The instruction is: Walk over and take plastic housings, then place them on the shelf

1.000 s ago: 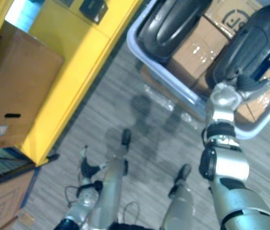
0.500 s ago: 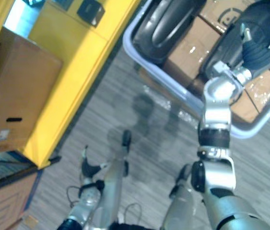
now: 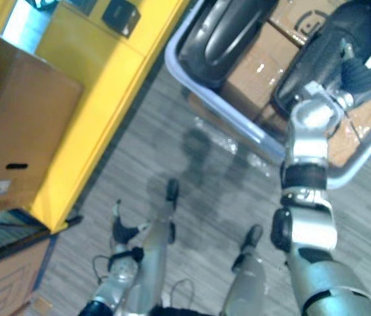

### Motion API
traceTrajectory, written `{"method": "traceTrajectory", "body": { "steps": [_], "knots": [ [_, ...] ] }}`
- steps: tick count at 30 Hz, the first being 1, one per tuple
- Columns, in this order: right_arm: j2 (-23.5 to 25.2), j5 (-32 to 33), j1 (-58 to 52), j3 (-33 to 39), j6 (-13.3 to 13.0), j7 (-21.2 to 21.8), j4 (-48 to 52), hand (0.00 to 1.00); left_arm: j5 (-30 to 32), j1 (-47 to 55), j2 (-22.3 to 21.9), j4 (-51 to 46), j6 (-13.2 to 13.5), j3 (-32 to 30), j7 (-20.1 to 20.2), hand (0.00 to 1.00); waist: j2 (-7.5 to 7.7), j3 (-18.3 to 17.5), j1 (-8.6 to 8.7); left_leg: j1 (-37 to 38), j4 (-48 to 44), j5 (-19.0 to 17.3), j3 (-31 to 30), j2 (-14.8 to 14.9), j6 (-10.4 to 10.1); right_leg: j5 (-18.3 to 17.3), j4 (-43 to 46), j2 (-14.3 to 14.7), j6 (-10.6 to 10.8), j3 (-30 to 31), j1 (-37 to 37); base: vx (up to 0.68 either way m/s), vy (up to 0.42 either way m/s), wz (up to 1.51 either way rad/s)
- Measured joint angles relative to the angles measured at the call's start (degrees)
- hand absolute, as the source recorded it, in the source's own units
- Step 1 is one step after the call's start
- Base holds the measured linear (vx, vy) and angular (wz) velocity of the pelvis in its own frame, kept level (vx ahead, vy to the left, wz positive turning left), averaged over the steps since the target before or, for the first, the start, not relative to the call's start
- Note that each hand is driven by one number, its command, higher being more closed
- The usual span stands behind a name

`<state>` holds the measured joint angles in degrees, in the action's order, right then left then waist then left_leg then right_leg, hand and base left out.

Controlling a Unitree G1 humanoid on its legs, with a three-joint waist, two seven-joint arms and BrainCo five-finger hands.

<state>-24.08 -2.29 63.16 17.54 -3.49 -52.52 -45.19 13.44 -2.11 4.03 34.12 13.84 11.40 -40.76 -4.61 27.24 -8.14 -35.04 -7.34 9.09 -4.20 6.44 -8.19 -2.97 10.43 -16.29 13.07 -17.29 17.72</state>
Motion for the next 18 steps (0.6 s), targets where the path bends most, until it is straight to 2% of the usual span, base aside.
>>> {"method": "traceTrajectory", "body": {
  "steps": [2, 7, 13, 18],
  "knots": [
    [-3.01, 2.02, 3.01, -0.04, -0.02, 1.36, -6.90, 0.00, -0.06, -0.01, 0.00, 0.49, 0.10, 0.08, 0.72, 0.00, 0.00, 0.00, 0.01, 0.07, 1.14, 0.91, -0.18, 0.00, 0.11, 0.74, -0.89, 0.22, 0.03, -0.19, -0.11, -0.04, 0.035, 0.01],
    [-6.92, 3.49, 6.30, -0.28, 0.03, 3.07, -16.30, 0.00, -0.18, 0.00, 0.01, 1.06, 0.20, 0.44, 1.63, 0.00, -0.02, 0.01, 0.13, 1.04, 4.48, 3.11, -1.68, 0.04, 0.00, 0.74, -1.32, 0.71, -0.04, -1.88, -0.80, -0.05, 0.023, 0.11],
    [-10.75, 3.99, 8.41, -0.81, 0.56, 5.10, -23.93, 0.00, -0.18, 0.00, 0.02, 1.43, 0.25, 1.19, 2.99, 0.00, -0.03, 0.01, -0.22, 1.88, 7.80, 5.14, -2.72, 0.04, -0.17, 0.68, -1.62, 0.96, -0.14, -3.11, -0.85, -0.03, 0.010, 0.09],
    [-12.14, 6.09, 8.51, -1.13, 1.36, 5.60, -27.83, 0.00, -0.16, -0.02, 0.03, 1.34, 0.25, 1.21, 3.44, 0.00, -0.10, 0.04, -0.42, 1.88, 7.86, 5.24, -2.74, 0.00, -0.20, 0.69, -2.06, 1.02, -0.12, -3.19, -1.04, 0.00, 0.000, 0.01]
  ]
}}
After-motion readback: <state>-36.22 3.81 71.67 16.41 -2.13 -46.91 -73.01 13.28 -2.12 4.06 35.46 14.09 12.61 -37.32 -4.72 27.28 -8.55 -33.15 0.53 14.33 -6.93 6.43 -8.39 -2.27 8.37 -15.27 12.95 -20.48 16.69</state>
